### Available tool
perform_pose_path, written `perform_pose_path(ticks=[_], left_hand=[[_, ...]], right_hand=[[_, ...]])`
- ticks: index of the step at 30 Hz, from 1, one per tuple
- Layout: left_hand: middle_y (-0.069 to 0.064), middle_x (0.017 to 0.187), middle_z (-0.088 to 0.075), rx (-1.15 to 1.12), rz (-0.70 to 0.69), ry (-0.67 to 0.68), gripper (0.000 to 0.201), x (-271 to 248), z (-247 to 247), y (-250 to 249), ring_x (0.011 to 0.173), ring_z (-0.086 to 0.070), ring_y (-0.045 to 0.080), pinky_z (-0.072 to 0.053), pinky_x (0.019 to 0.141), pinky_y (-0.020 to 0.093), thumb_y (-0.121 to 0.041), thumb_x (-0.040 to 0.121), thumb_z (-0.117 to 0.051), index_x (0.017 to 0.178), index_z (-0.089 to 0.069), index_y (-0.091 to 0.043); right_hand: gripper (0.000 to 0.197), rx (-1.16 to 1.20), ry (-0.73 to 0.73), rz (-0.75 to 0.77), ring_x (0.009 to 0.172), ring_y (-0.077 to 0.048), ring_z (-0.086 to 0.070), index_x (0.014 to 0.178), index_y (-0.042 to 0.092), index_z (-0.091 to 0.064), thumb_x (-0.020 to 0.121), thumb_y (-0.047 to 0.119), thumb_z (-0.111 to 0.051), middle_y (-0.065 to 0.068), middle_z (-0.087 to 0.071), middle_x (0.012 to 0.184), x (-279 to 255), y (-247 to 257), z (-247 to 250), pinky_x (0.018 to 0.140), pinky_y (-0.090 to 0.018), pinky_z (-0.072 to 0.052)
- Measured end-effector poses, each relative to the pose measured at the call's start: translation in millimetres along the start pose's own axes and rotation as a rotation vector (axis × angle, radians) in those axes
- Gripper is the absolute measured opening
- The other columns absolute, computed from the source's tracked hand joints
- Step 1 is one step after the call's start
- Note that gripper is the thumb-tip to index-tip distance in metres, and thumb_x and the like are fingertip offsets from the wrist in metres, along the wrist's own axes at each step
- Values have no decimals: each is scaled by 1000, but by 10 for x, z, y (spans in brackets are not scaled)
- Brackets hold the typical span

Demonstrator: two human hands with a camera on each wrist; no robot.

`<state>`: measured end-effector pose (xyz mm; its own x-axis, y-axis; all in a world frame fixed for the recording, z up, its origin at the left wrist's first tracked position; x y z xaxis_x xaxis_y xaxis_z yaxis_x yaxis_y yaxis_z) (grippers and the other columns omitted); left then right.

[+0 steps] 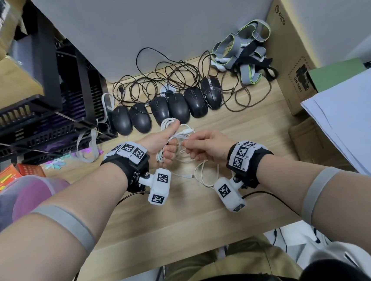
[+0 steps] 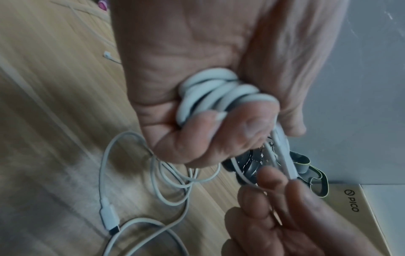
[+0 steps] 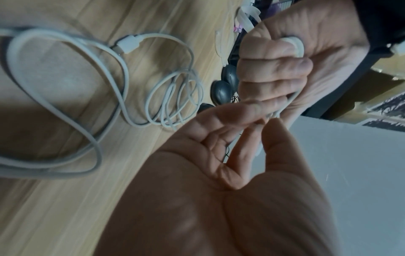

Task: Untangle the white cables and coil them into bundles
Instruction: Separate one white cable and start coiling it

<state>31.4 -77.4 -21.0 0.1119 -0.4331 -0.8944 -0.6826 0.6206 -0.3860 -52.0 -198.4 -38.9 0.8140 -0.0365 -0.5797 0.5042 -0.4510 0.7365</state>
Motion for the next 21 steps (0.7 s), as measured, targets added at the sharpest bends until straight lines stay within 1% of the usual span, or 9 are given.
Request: perform_pose_path(ticks=[1,3,5,7,10,13,16,21], left_hand=[[-7,38,-34,-12,5,2,61,-2,-1,-1,31,-35,7,-25,35,16,-76,82,-49,56,-36,-23],[-7,38,-32,-30,16,0,63,-6,7,0,31,-33,7,-23,35,16,-75,85,-45,53,-36,-22],[-7,37,-33,-23,25,3,64,-12,18,6,30,-33,7,-23,35,15,-76,84,-45,50,-36,-22],[-7,38,-33,14,24,-9,63,-17,30,16,30,-34,7,-25,35,15,-76,83,-45,52,-35,-23],[-7,39,-33,50,21,-51,62,-11,42,32,31,-33,7,-25,35,15,-76,86,-43,56,-35,-23],[-7,41,-32,60,4,-90,62,10,56,30,32,-32,7,-24,36,16,-77,86,-45,56,-37,-23],[-7,40,-32,46,-10,-97,62,25,66,19,32,-32,7,-23,36,16,-77,86,-46,58,-35,-23],[-7,41,-32,101,-7,-109,62,21,72,10,33,-32,8,-24,36,17,-77,85,-46,58,-36,-23]], right_hand=[[7,41,10,-3,52,-11,-62,80,4,-70,87,5,-68,-7,-67,67,0,10,6,49,-18,-52],[7,84,22,-9,55,-11,-63,83,2,-70,88,6,-67,-7,-68,69,-4,27,29,52,-19,-53],[7,104,18,-18,56,-11,-63,87,1,-70,88,7,-66,-6,-69,69,-1,27,59,53,-19,-53],[7,108,15,-24,56,-12,-63,86,2,-70,89,8,-66,-7,-69,70,5,24,75,54,-19,-54],[8,85,7,-29,54,-12,-64,83,3,-70,88,6,-66,-8,-69,69,24,19,55,53,-19,-55],[7,41,7,-31,53,-12,-63,83,1,-70,88,5,-67,-11,-67,70,37,15,25,52,-18,-55],[8,24,20,-34,53,-12,-62,81,0,-69,87,4,-68,-13,-65,71,37,8,-10,52,-18,-54],[7,55,5,-37,54,-12,-62,86,-1,-69,88,5,-67,-10,-66,71,34,21,4,52,-19,-54]])
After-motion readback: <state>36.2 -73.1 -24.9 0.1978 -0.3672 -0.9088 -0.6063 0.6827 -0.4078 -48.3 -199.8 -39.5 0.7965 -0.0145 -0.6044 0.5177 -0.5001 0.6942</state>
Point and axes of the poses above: each hand's wrist, its own x-axis towards the middle knuckle, its own z-axis out of the back of the hand, y = z × x, the point moved 5 cm from there along x, towards the middle knuckle
